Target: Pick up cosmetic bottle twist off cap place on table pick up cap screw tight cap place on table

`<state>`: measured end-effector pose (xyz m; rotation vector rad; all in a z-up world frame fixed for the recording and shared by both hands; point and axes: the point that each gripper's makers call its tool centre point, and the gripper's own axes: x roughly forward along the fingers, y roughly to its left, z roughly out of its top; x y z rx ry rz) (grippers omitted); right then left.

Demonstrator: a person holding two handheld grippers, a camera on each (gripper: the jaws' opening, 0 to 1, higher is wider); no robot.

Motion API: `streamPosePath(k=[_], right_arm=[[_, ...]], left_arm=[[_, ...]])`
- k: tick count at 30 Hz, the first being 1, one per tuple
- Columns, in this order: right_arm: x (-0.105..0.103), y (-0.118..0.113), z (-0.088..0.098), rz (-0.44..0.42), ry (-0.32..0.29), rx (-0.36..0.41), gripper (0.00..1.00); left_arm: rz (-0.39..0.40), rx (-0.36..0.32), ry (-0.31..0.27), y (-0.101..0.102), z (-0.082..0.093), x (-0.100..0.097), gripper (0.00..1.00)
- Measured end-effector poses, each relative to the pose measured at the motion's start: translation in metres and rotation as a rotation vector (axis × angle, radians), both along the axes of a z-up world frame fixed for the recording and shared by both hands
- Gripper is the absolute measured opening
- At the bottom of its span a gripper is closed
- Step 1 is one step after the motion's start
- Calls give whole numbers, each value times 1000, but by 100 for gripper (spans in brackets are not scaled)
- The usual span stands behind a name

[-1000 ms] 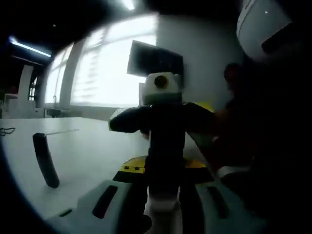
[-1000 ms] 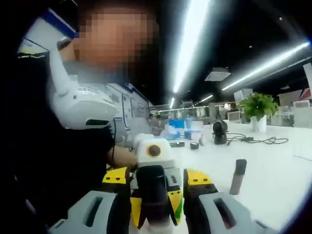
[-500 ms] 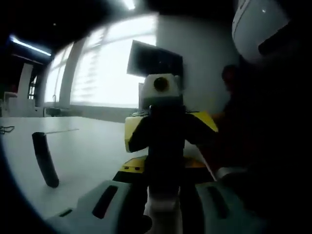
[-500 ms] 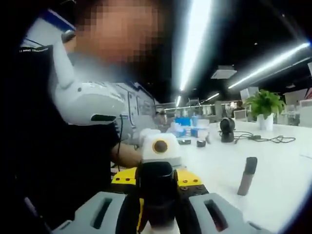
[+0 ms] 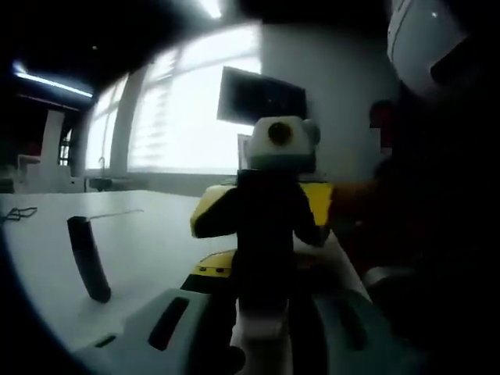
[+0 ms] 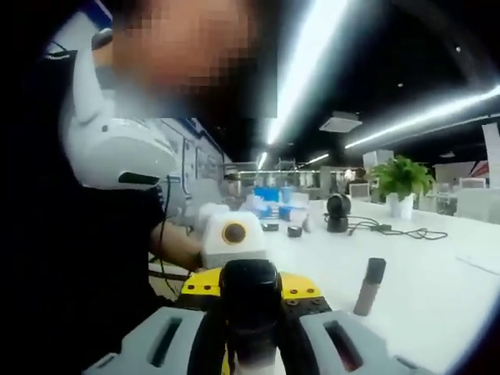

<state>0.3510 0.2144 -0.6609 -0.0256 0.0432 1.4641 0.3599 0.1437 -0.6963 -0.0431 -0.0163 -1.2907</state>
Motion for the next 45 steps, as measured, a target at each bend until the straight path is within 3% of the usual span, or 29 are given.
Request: streamPosePath(k=[12, 25, 35, 45], right_arm=[[20, -2, 1, -210, 2, 34, 17], [34, -8, 2, -450, -40, 38, 17], [45, -13, 2, -664, -28, 34, 17], [48, -20, 1, -810, -27, 34, 17]], left_arm=[[100, 8, -8, 7, 2, 14, 14], [141, 9, -13, 9, 1, 21, 14], [187, 12, -11, 10, 1, 27, 13], [193, 14, -19, 12, 1, 29, 13]])
